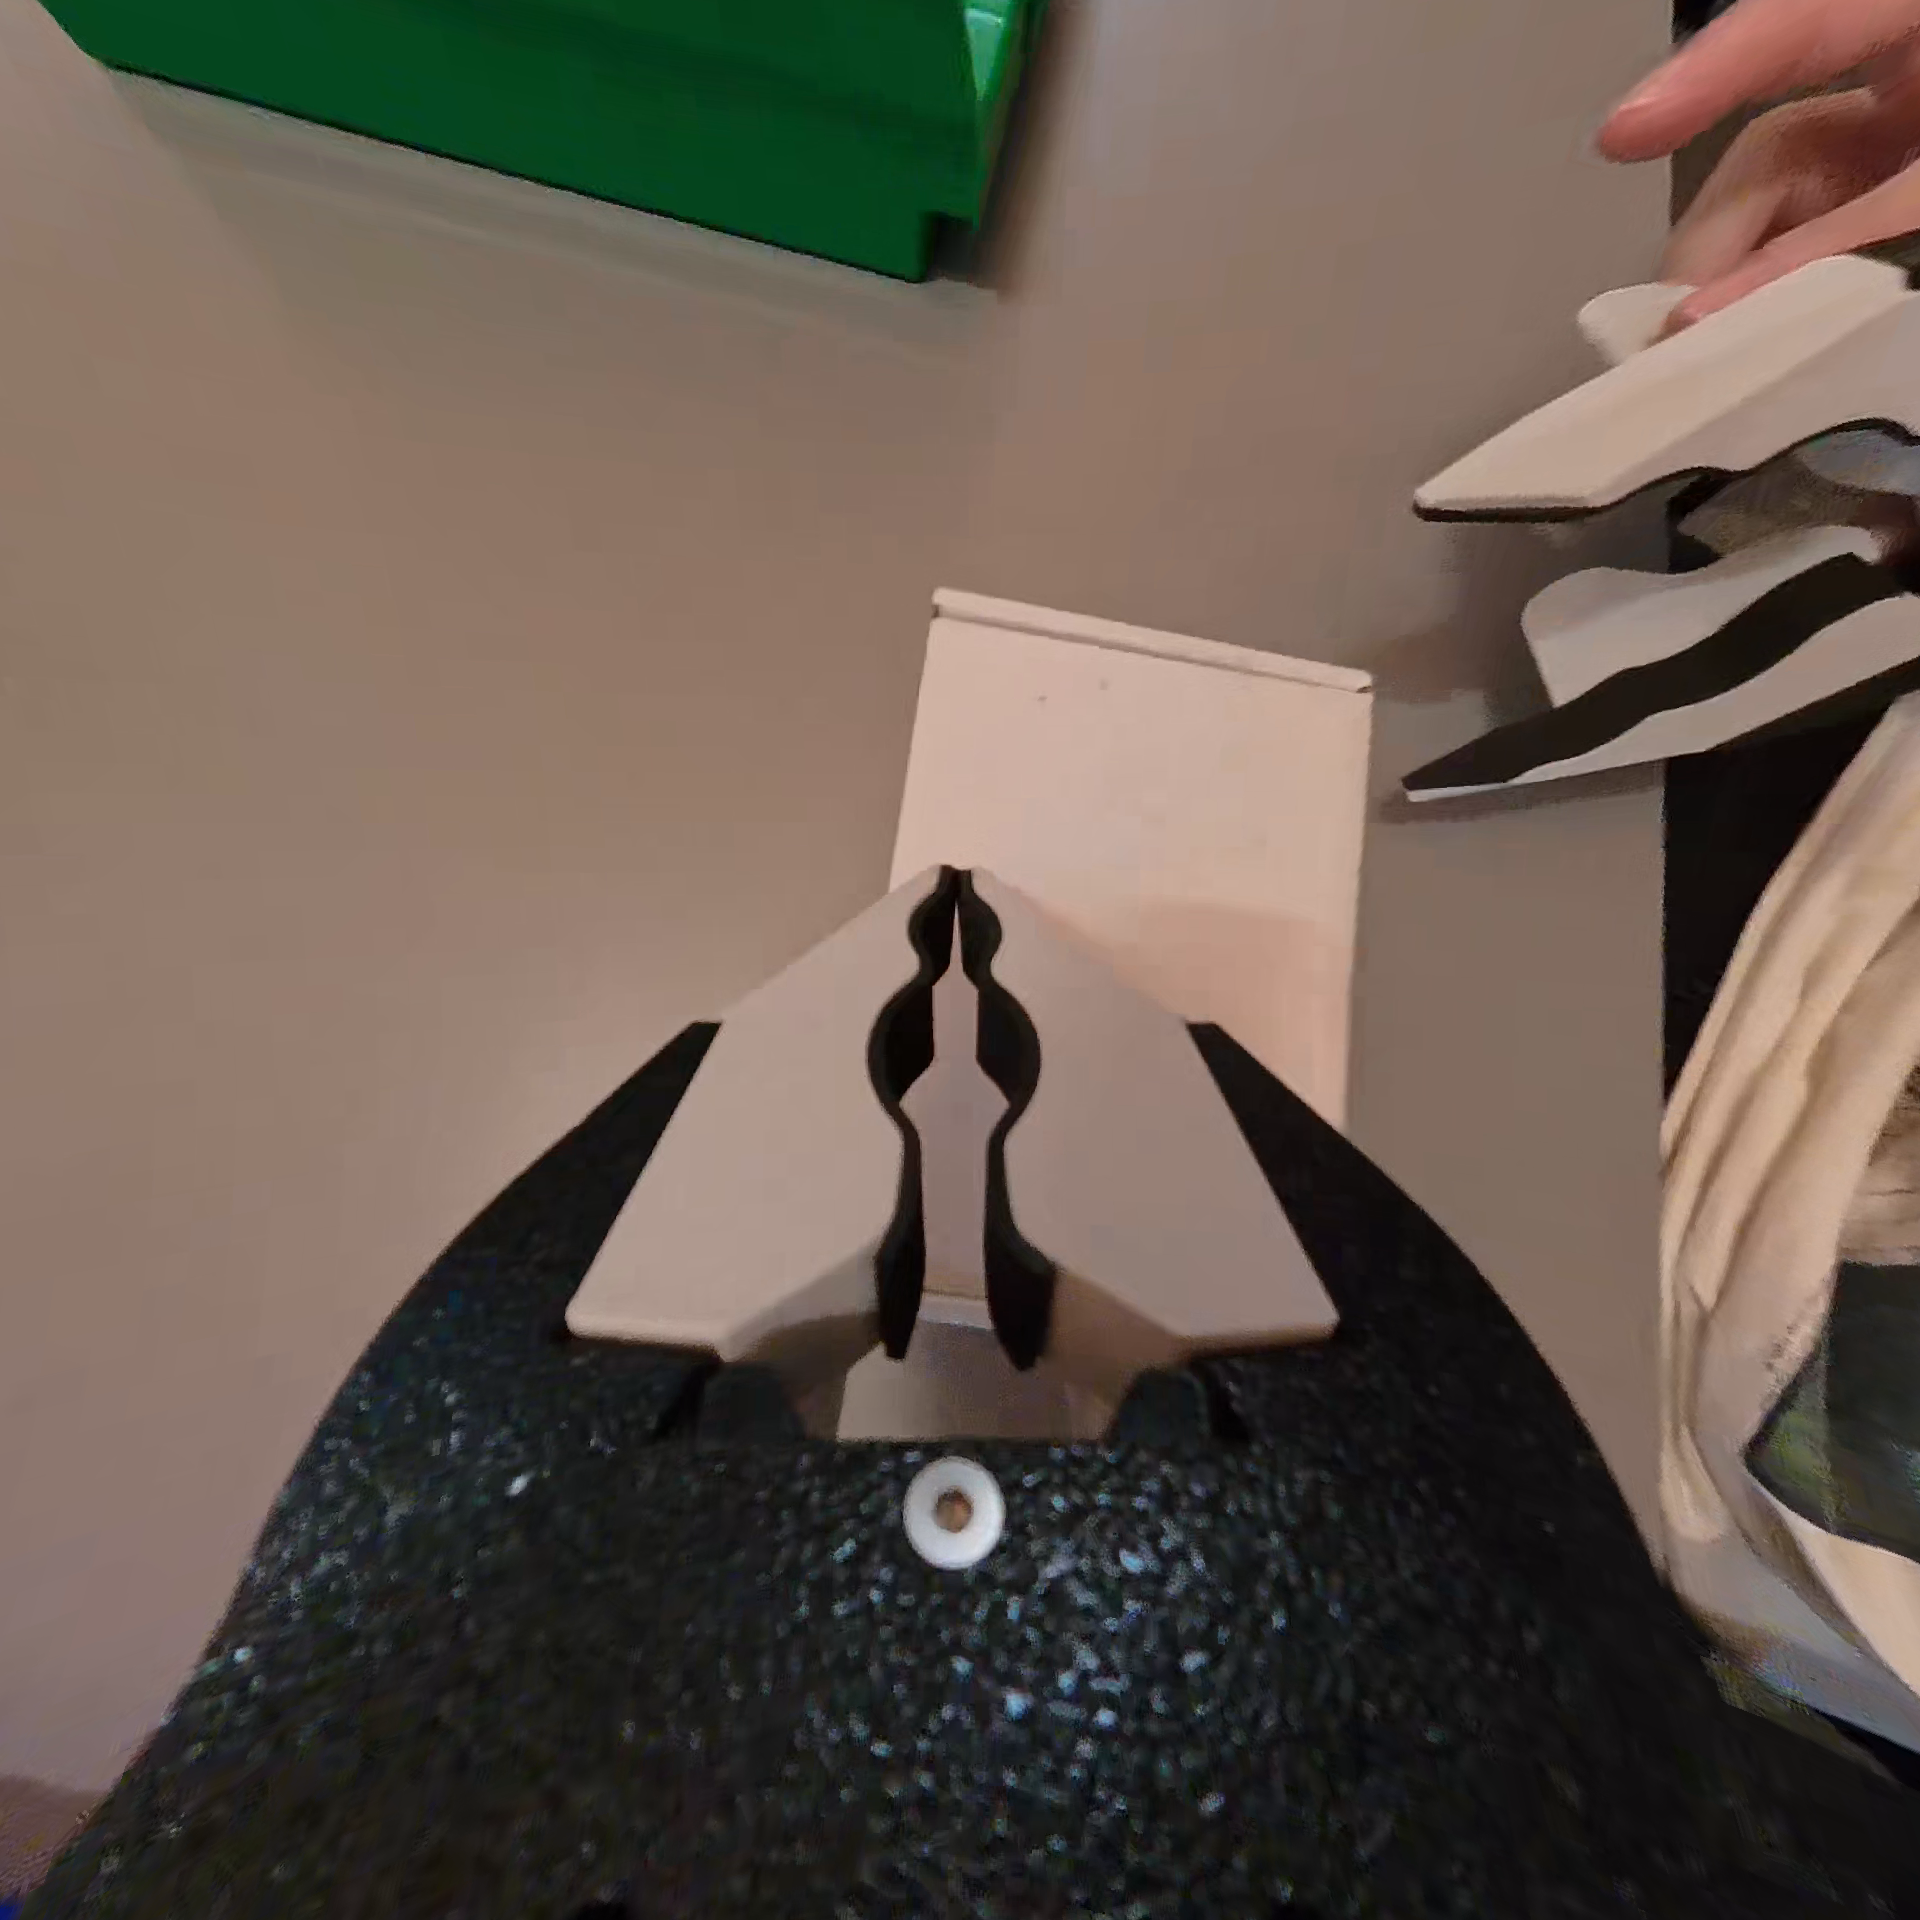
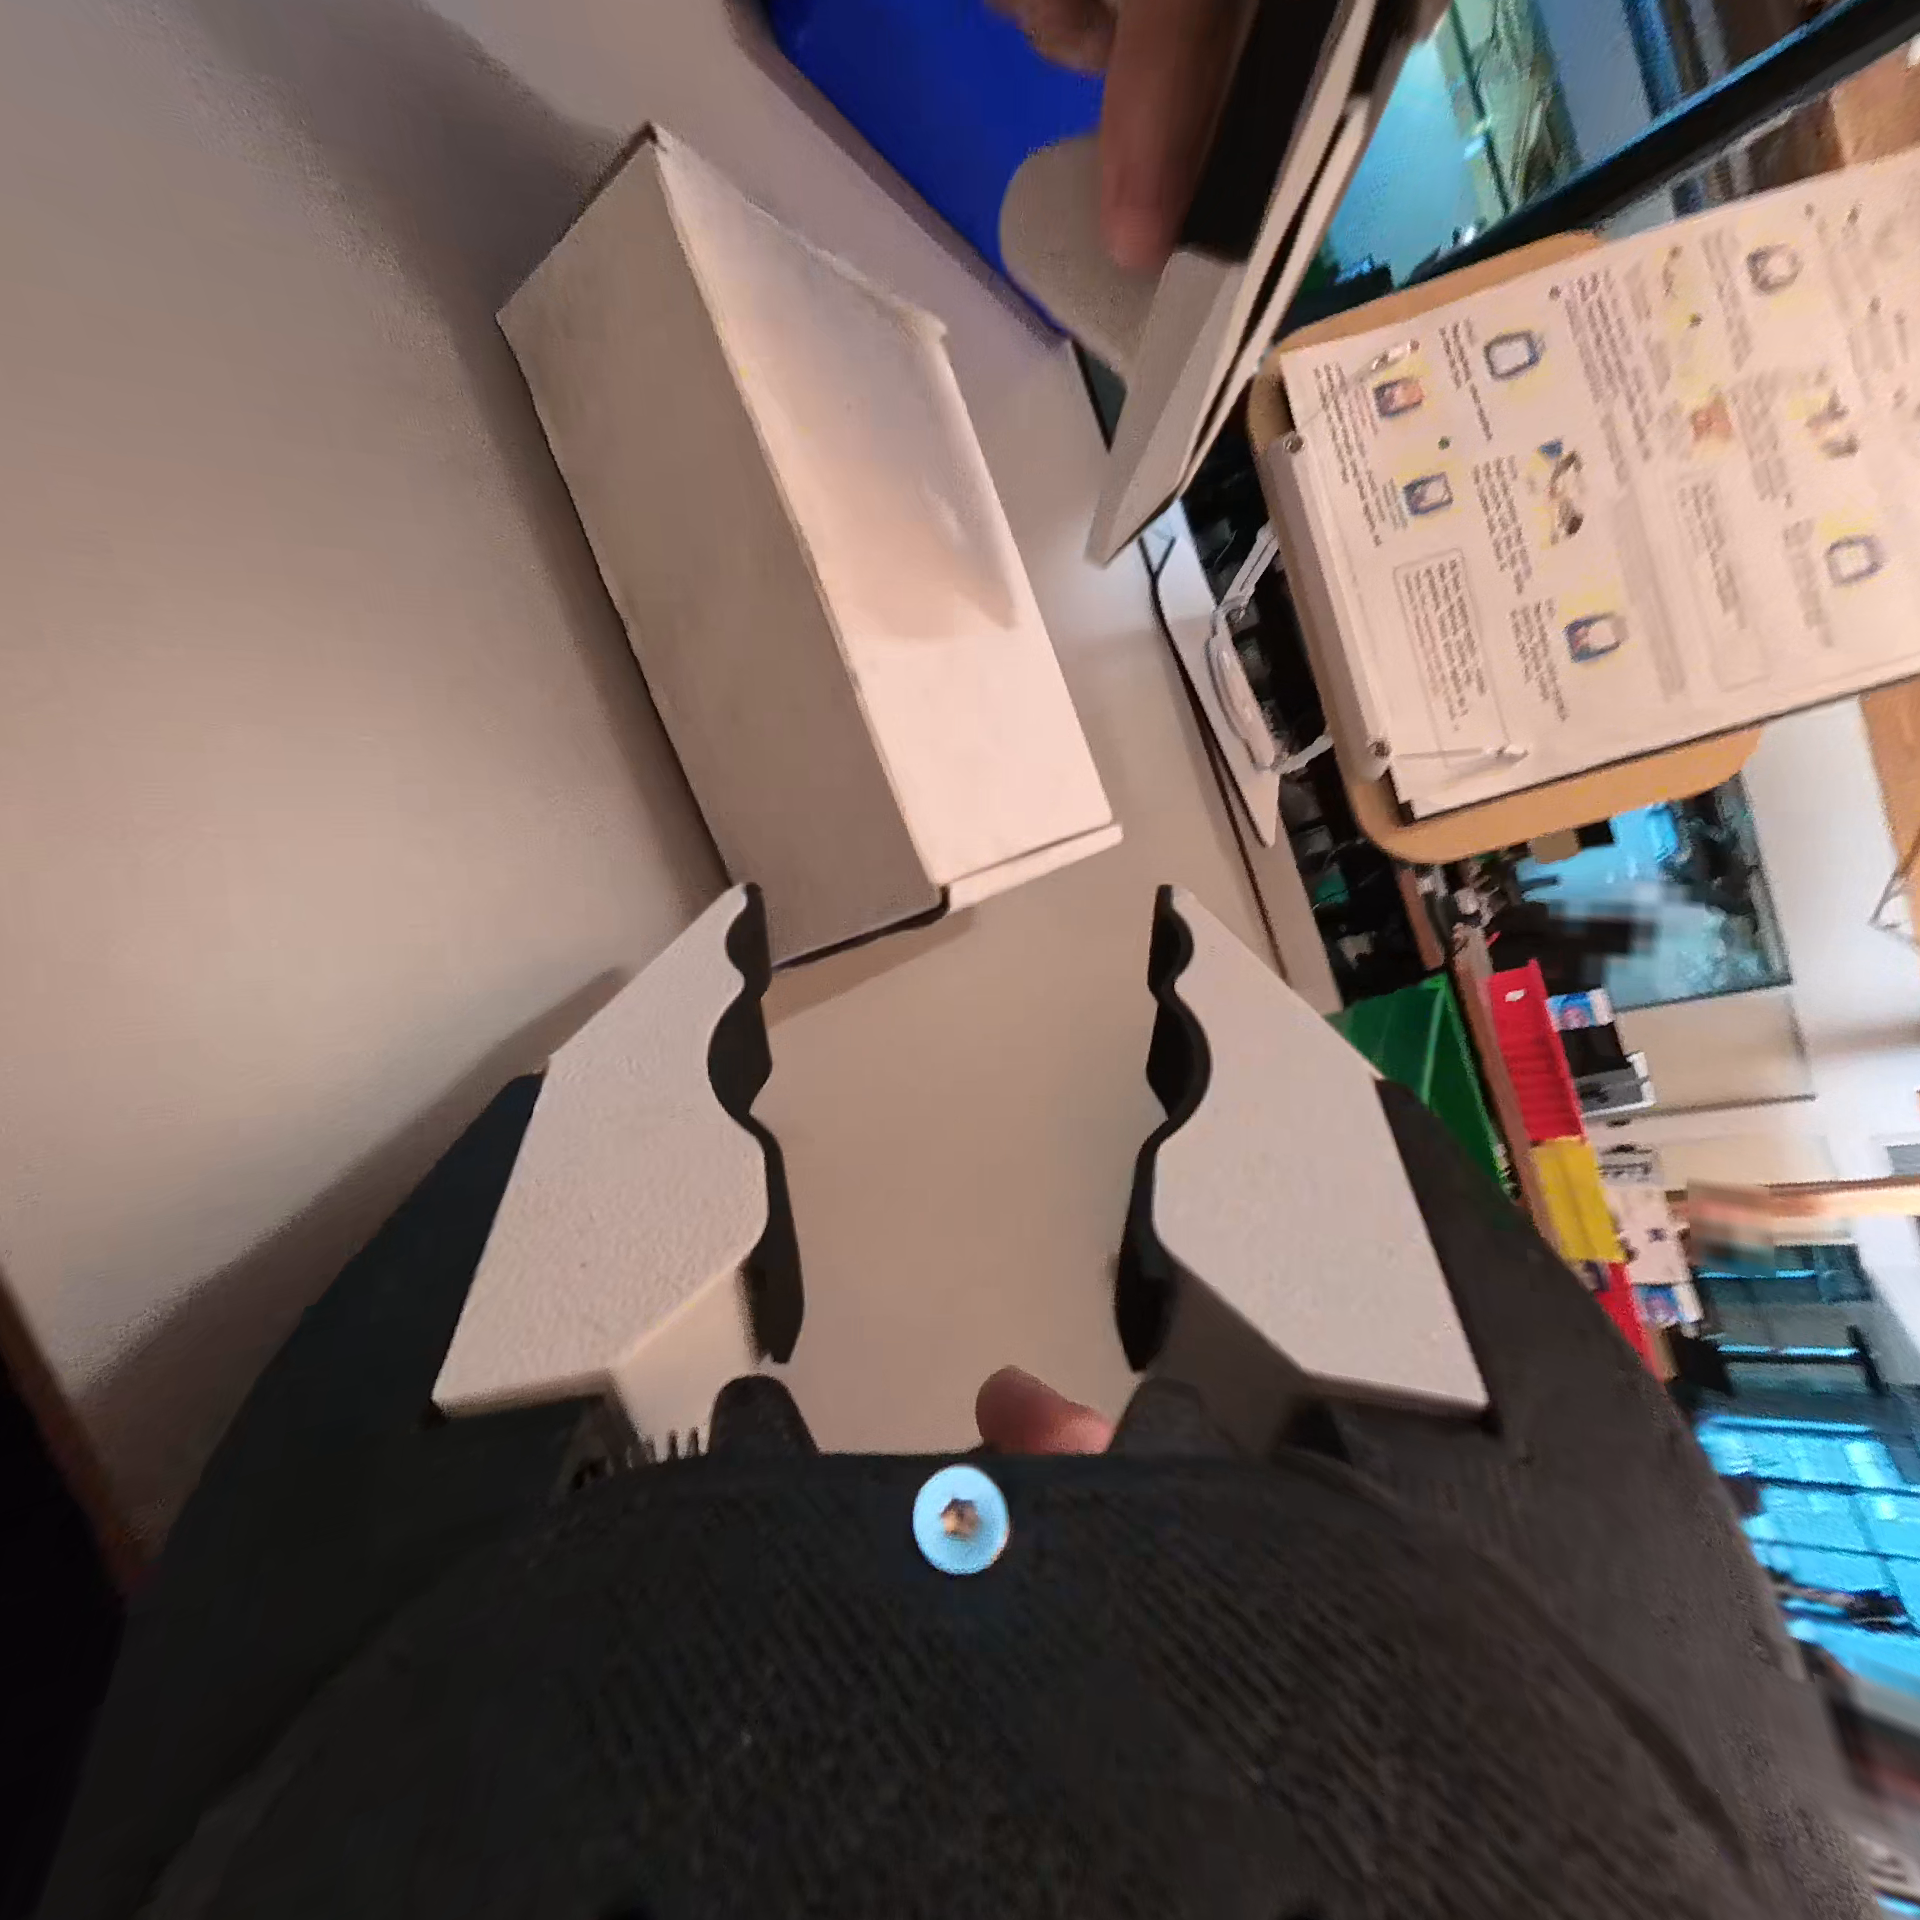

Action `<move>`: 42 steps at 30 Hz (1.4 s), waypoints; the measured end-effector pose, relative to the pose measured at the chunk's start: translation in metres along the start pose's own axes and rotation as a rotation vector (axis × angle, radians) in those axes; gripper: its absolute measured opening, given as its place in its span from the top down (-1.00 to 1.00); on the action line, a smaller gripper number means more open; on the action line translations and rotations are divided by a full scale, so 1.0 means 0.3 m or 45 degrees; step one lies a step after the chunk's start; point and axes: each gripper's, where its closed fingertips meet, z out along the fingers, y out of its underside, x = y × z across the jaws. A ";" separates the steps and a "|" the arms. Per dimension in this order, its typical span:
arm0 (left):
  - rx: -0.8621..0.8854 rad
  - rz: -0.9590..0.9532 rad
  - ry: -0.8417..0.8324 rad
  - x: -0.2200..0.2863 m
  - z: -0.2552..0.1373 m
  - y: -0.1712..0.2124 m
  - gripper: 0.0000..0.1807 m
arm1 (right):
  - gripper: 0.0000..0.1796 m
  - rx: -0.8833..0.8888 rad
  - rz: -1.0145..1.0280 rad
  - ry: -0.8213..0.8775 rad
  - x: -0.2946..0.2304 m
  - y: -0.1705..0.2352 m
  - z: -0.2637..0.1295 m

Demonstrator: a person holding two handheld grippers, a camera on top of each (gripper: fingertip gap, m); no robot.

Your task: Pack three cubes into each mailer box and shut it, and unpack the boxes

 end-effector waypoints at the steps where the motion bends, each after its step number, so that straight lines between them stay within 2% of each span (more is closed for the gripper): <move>1: 0.015 -0.009 0.003 -0.012 0.009 0.014 1.00 | 0.23 0.007 -0.042 0.011 0.009 -0.009 0.010; 6: 0.043 -0.048 0.023 -0.048 0.038 0.058 1.00 | 0.26 0.006 -0.220 -0.043 0.013 -0.038 0.056; 10: 0.048 -0.111 -0.023 -0.094 0.043 0.052 1.00 | 0.13 -0.015 -0.345 -0.094 -0.010 -0.046 0.087; 15: 0.064 -0.122 0.040 -0.092 0.048 0.046 1.00 | 0.05 -0.160 -0.548 -0.062 0.009 -0.010 0.173; 17: 0.078 -0.153 0.032 -0.100 0.049 0.045 1.00 | 0.11 -0.210 -0.621 -0.029 0.026 0.007 0.201; 18: 0.083 -0.169 0.029 -0.102 0.048 0.046 1.00 | 0.23 -0.221 -0.642 -0.055 0.014 0.014 0.209; 21: 0.118 -0.156 -0.059 -0.130 0.029 0.046 1.00 | 0.29 -0.146 -0.555 -0.104 0.000 -0.001 0.218; 22: 0.183 -0.131 -0.107 -0.144 0.007 0.029 0.92 | 0.29 -0.102 -0.477 -0.137 -0.001 -0.015 0.214; 23: 0.285 -0.104 -0.139 -0.150 -0.028 -0.001 0.76 | 0.29 -0.074 -0.401 -0.171 0.005 -0.024 0.207; 26: 0.675 -0.076 -0.148 -0.129 -0.185 -0.086 0.50 | 0.29 0.026 -0.213 -0.309 0.029 -0.043 0.171; 28: 0.836 -0.024 -0.121 -0.090 -0.272 -0.084 0.31 | 0.29 0.105 -0.086 -0.416 0.049 -0.054 0.145; 30: 0.860 0.067 -0.073 -0.029 -0.306 -0.036 0.14 | 0.29 0.142 -0.013 -0.510 0.070 -0.050 0.127; 31: 0.858 0.105 -0.093 -0.010 -0.312 -0.009 0.18 | 0.29 0.146 0.002 -0.559 0.076 -0.044 0.123; 32: 0.845 0.173 -0.106 0.017 -0.309 0.022 -0.03 | 0.29 0.133 0.009 -0.625 0.071 -0.032 0.119; 33: 0.825 0.243 -0.130 0.043 -0.299 0.054 -0.11 | 0.29 0.106 0.019 -0.669 0.072 -0.017 0.124; 36: 0.749 0.325 -0.278 0.061 -0.269 0.129 -0.18 | 0.29 0.104 0.048 -0.780 0.086 -0.010 0.134; 42: 0.779 0.374 -0.226 0.095 -0.169 0.110 -0.16 | 0.29 0.107 0.103 -1.060 0.090 -0.034 0.157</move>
